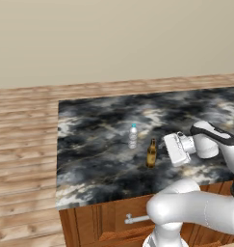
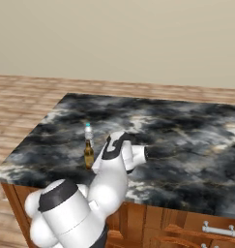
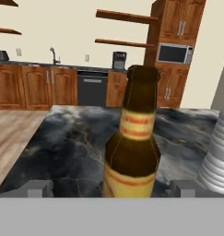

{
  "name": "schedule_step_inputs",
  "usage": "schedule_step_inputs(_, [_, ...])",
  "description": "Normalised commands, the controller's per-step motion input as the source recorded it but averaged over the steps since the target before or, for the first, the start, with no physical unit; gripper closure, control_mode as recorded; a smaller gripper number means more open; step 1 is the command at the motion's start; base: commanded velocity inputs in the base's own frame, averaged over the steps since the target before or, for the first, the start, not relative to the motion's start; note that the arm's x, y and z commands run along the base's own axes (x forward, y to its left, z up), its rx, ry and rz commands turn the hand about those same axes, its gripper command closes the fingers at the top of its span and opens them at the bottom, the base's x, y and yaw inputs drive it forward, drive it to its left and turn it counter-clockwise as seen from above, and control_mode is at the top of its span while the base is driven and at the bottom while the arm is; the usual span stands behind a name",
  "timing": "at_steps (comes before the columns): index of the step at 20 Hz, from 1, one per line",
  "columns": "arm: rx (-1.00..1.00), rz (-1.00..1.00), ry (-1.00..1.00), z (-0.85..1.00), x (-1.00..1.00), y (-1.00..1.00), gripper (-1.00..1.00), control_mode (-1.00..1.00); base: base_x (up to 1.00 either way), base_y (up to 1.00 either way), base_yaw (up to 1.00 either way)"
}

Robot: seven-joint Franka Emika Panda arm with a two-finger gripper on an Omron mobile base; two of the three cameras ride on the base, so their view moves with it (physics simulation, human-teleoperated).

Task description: Pick the bottled drink, beer, bottled water from the counter and place them in the open cabinet.

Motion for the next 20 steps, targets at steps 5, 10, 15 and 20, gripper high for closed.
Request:
schedule_step_inputs(5, [0.00,-0.08,0.00,0.00,0.00,0.03,-1.00,-1.00,0.00,0.00,0.00])
schedule_step_inputs(10, [0.00,-0.09,0.00,0.00,0.00,0.06,-1.00,-1.00,0.00,0.00,0.00])
schedule_step_inputs(15, [0.00,-0.07,0.00,0.00,0.00,0.20,-1.00,-1.00,0.00,0.00,0.00])
schedule_step_inputs(20, [0.00,-0.03,0.03,0.00,0.00,0.26,-1.00,-1.00,0.00,0.00,0.00])
